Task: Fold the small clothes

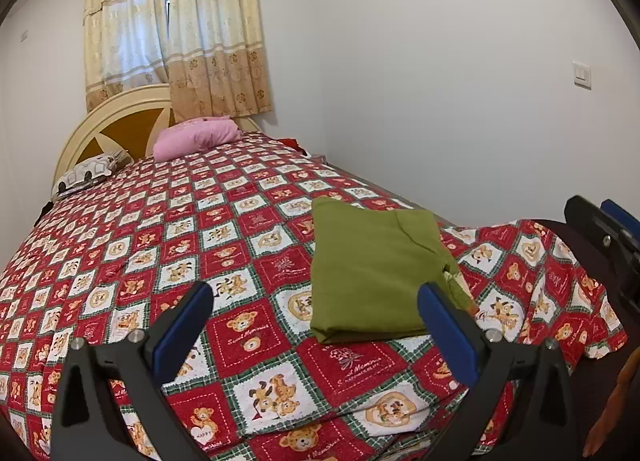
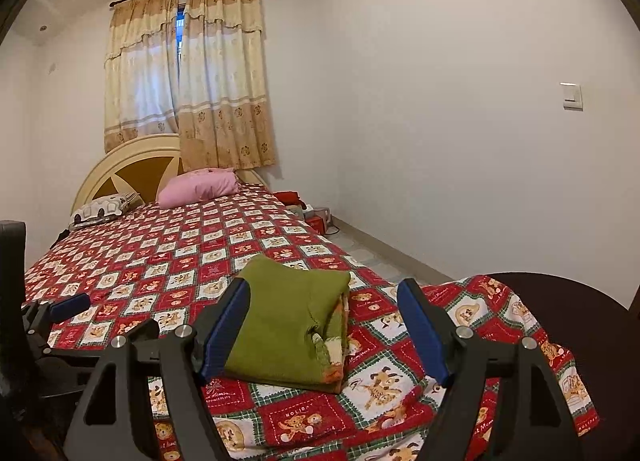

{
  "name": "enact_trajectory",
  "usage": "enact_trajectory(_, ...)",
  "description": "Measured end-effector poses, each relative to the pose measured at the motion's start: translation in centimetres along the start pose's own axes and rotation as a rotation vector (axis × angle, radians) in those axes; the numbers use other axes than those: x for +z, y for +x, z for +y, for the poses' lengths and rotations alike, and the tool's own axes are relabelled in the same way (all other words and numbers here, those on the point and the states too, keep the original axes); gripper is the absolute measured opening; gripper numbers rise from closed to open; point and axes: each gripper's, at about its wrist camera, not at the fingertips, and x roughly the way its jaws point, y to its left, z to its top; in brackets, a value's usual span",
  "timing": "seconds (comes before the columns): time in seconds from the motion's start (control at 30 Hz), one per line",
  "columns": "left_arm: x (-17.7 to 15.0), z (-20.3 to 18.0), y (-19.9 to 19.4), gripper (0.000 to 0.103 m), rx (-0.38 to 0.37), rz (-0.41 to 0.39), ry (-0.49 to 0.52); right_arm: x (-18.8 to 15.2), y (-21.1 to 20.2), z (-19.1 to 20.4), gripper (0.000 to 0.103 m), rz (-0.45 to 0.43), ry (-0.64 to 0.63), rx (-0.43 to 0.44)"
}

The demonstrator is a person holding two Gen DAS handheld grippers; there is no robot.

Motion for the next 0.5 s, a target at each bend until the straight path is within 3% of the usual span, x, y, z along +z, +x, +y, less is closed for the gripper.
enact_trajectory(0.5, 0.02, -0.01, 0.03, 0.103, -0.002, 0.005, -0.002, -0.17, 0.23, -0.21, 0.077, 0.003, 0.004, -0.001)
